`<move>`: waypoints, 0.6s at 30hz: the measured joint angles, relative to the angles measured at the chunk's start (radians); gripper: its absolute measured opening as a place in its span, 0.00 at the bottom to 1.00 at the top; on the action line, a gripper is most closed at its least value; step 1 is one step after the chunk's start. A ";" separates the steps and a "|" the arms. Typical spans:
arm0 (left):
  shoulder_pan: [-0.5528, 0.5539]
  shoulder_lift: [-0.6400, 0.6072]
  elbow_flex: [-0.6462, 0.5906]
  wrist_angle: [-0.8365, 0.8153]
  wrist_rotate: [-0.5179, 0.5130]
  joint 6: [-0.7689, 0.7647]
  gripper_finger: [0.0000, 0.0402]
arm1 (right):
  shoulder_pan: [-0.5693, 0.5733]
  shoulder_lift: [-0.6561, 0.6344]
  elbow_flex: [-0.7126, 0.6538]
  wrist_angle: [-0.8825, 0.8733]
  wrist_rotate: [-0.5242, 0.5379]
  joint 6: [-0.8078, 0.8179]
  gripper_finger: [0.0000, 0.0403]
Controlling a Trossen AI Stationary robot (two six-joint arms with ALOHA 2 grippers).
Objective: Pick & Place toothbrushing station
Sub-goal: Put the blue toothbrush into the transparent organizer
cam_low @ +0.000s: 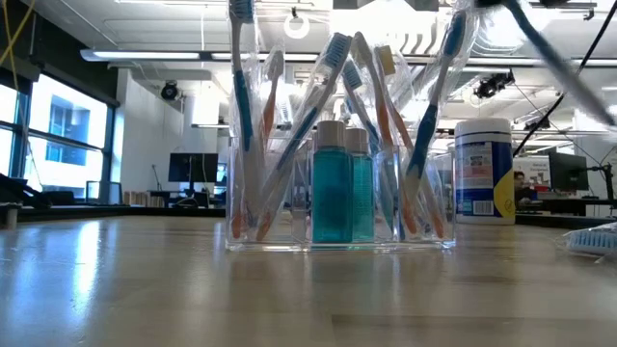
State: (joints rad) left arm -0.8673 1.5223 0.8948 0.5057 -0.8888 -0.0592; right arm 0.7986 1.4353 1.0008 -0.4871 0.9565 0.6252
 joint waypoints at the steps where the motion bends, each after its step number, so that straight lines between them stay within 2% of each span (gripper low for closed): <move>1: 0.000 0.000 0.000 0.000 0.002 -0.001 0.41 | -0.003 0.000 0.000 0.043 0.031 -0.065 0.04; 3: 0.000 0.000 0.000 0.000 0.002 -0.002 0.41 | -0.026 0.001 0.000 0.136 0.063 -0.169 0.04; 7: 0.000 0.000 0.000 -0.001 0.002 -0.002 0.41 | -0.097 0.010 -0.003 0.295 0.009 -0.347 0.04; 13: 0.000 0.000 0.000 -0.005 0.004 -0.002 0.41 | -0.217 0.012 -0.134 0.752 -0.196 -0.602 0.04; 18: 0.000 0.000 0.000 -0.006 0.004 -0.007 0.41 | -0.280 0.011 -0.271 1.087 -0.335 -0.684 0.04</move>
State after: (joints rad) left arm -0.8673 1.5223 0.8948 0.4995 -0.8852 -0.0665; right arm 0.5186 1.4464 0.7302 0.6002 0.6213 -0.0587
